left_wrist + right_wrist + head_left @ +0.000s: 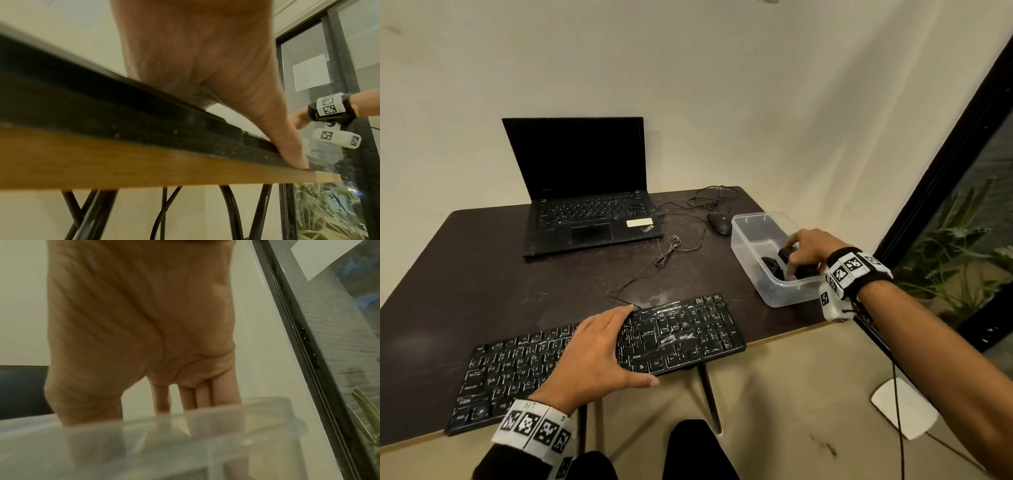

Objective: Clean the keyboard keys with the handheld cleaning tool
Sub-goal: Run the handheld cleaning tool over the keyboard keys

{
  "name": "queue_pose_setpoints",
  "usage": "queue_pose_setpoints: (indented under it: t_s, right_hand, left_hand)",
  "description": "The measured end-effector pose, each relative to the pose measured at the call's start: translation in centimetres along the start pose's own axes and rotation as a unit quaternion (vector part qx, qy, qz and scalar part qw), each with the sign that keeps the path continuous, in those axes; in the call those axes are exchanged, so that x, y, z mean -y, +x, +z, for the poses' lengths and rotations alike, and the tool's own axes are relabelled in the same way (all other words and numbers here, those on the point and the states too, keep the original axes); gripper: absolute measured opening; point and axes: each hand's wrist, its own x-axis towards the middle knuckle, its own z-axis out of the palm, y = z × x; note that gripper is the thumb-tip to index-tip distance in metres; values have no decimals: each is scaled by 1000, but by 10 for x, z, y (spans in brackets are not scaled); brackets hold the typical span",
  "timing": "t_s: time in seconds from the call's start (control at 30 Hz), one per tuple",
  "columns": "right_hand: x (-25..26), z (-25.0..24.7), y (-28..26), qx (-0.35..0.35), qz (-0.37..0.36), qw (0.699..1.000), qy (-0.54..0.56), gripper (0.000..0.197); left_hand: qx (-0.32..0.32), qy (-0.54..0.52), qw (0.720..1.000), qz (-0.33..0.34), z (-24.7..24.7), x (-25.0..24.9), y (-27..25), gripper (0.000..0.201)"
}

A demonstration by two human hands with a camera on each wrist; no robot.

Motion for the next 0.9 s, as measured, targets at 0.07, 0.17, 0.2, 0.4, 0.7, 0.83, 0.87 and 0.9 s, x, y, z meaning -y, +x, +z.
queue_pose_setpoints:
  t_s: [0.07,0.17,0.2,0.4,0.7,0.83,0.87,0.9]
  right_hand:
    - [0,3,2,9,2,1000,0,61]
    - [4,-1,7,6,4,1000,11,46]
    - [4,-5,8,4,5,1000,19,42]
    - [30,-39,5,24,-34,995,89,32]
    - [107,17,-57,146,-129,950,245,35]
    - [123,73,-55,120,-91,937,315,43]
    - [123,83,-52,93,-81,936,329,46]
    - [124,92,-50,62,-73,937,336,51]
  left_hand:
    - [4,3,1000,0,0,-1,0,146]
    - [8,4,1000,-3,-2,-2,0,146]
    - [9,2,1000,-4,-2,-3,0,145]
    - [9,-7,1000,-1,-4,-5,-2,141]
    - [9,-13,1000,-6,-10,10,-9,141]
    - [12,-19,1000,-8,-19,26,-18,140]
    - [11,-20,1000,-11,-22,31,-21,140]
    - [10,-22,1000,-15,-23,36,-25,140]
